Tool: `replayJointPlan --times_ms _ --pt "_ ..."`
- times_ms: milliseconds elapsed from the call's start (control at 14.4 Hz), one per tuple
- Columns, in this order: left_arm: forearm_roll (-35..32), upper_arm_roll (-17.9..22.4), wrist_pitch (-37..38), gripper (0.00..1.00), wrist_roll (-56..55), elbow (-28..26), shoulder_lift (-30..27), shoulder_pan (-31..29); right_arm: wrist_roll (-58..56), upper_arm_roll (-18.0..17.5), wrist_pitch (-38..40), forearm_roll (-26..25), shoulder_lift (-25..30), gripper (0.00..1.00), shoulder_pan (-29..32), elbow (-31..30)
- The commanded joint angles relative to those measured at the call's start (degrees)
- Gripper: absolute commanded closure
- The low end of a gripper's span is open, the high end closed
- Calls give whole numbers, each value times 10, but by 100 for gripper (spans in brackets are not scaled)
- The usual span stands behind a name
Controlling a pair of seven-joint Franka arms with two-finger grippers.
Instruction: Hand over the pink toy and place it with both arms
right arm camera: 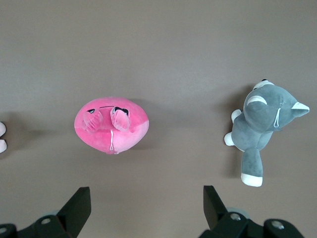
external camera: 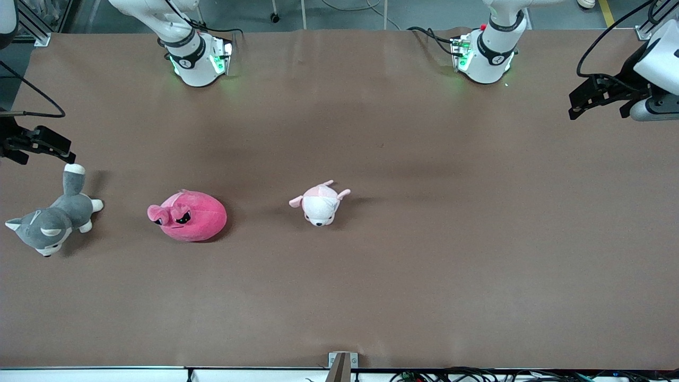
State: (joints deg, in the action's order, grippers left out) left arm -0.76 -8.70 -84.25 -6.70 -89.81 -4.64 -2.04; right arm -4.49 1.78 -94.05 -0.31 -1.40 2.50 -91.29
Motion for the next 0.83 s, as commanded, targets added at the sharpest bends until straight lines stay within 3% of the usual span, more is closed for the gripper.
replayJointPlan --times_ms 0,764 --pt "9 0 9 0 12 6 -6 -1 10 -5 -13 -14 32 0 3 -37" --pt "8 -4 15 0 7 27 5 -5 8 -5 -12 -14 32 0 3 -37"
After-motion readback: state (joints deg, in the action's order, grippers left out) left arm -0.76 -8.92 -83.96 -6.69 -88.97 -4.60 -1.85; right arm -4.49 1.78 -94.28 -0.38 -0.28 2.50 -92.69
